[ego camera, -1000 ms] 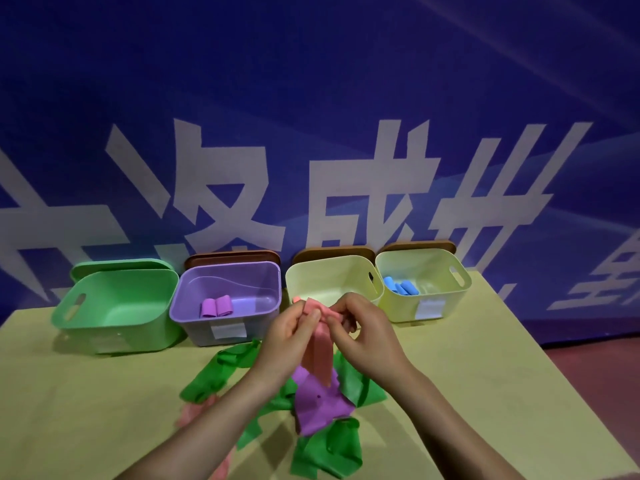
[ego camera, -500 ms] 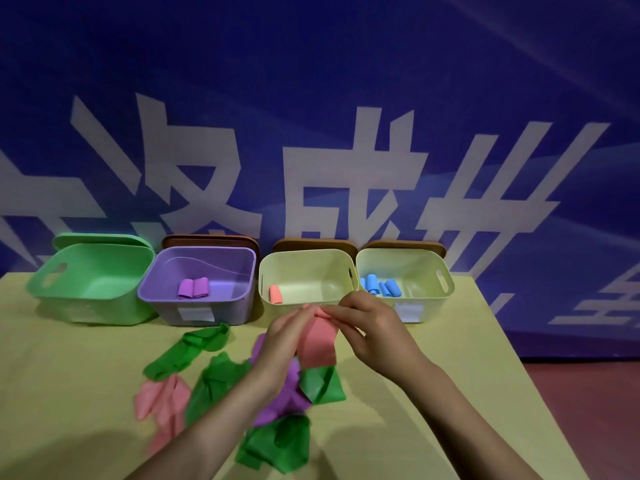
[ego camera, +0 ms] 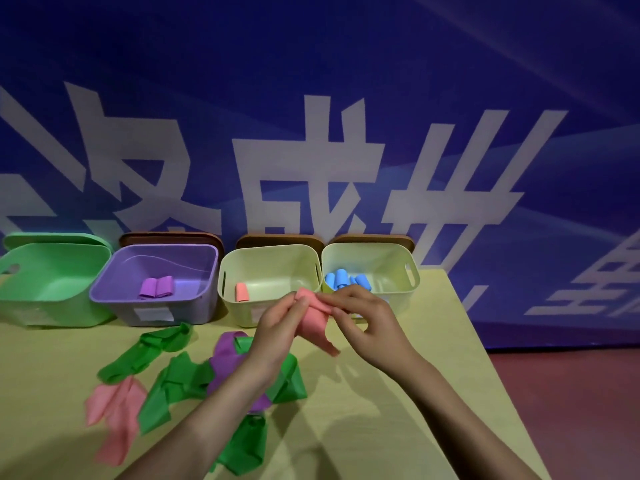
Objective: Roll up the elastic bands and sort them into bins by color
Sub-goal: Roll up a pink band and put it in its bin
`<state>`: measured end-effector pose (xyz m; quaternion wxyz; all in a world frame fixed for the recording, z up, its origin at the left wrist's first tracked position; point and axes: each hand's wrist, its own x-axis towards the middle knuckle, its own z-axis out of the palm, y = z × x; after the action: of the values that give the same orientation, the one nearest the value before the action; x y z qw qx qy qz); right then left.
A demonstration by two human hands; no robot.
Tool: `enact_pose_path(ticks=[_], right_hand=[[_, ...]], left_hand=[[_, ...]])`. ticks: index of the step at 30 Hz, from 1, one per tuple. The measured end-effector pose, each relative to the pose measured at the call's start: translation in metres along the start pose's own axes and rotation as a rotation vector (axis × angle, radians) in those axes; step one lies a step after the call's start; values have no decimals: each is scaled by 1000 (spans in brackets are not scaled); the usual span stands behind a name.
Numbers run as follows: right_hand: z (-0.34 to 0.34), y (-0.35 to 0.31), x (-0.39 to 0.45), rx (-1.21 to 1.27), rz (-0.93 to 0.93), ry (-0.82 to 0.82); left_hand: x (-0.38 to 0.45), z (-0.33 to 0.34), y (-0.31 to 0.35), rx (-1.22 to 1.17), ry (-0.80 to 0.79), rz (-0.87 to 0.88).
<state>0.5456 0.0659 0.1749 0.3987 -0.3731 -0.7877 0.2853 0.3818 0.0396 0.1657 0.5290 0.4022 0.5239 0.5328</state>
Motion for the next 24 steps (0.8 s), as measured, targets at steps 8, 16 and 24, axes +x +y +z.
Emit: enact_pose_path(ticks=[8, 16, 24], right_hand=[[19, -3, 7, 243, 326, 20], [43, -17, 28, 153, 196, 52], [75, -29, 47, 210, 226, 121]], left_hand=[[3, -11, 2, 154, -92, 85], [11, -42, 10, 12, -41, -72], [23, -83, 12, -12, -166, -177]])
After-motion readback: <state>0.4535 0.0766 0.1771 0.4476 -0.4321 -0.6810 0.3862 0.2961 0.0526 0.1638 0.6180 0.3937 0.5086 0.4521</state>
